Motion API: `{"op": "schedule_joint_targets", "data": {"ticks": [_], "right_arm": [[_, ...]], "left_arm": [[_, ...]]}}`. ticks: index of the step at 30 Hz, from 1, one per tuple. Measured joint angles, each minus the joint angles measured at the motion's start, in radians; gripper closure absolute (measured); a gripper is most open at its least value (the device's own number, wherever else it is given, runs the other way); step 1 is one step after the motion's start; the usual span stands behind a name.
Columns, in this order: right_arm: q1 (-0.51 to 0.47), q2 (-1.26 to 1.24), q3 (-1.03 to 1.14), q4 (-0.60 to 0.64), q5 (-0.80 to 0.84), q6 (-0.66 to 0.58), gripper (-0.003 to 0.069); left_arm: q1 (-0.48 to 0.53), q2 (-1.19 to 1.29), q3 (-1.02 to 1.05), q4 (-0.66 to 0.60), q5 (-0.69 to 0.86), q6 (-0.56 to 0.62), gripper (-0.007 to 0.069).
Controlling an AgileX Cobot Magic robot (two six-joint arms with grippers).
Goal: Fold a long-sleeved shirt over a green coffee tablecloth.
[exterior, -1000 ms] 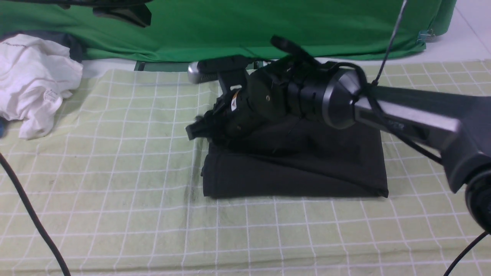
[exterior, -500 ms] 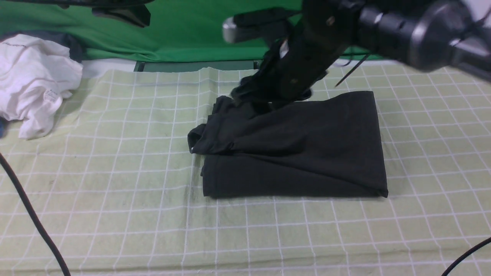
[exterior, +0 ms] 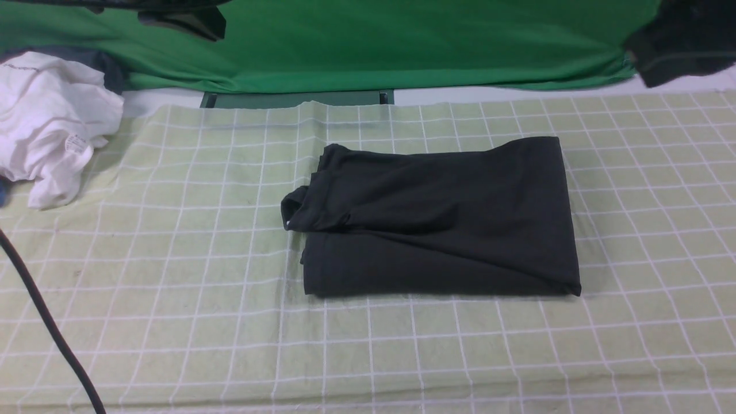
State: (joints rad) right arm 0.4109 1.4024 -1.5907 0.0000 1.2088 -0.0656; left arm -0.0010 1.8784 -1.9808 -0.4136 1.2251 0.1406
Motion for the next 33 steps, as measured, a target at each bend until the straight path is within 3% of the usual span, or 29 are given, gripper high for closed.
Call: {"op": "schedule_joint_targets", "data": {"ticks": [5,8,10,11,17,19,25,33], "right_arm": [[-0.001,-0.271,0.227,-0.082,-0.014,0.01,0.0659],[-0.001,-0.416,0.37,-0.092,-0.129,0.018,0.0659],[-0.001,-0.504,0.478,-0.093,-0.252,0.028,0.0659],[-0.001,-0.597,0.617,-0.093,-0.409,0.043,0.0659],[-0.001,-0.787,1.044,-0.093,-0.983,0.066,0.0659],[-0.001,-0.816,1.114,-0.093,-1.092,0.066,0.0659],[-0.001,-0.859,1.187,-0.093,-1.236,0.066,0.0656],[-0.001,-0.859,1.192,-0.096,-1.253,0.081,0.0643]], "left_arm": [[0.0,0.0,0.0,-0.001,0.0,0.0,0.0611],[0.0,0.0,0.0,-0.002,0.0,0.0,0.0611],[0.0,0.0,0.0,-0.002,-0.001,0.0,0.0611],[0.0,0.0,0.0,-0.002,-0.003,0.0,0.0611],[0.0,0.0,0.0,-0.002,-0.012,0.0,0.061],[0.0,0.0,0.0,-0.002,-0.015,0.0,0.061],[0.0,0.0,0.0,-0.002,-0.015,0.0,0.061],[0.0,0.0,0.0,-0.002,-0.022,0.0,0.061]]}}
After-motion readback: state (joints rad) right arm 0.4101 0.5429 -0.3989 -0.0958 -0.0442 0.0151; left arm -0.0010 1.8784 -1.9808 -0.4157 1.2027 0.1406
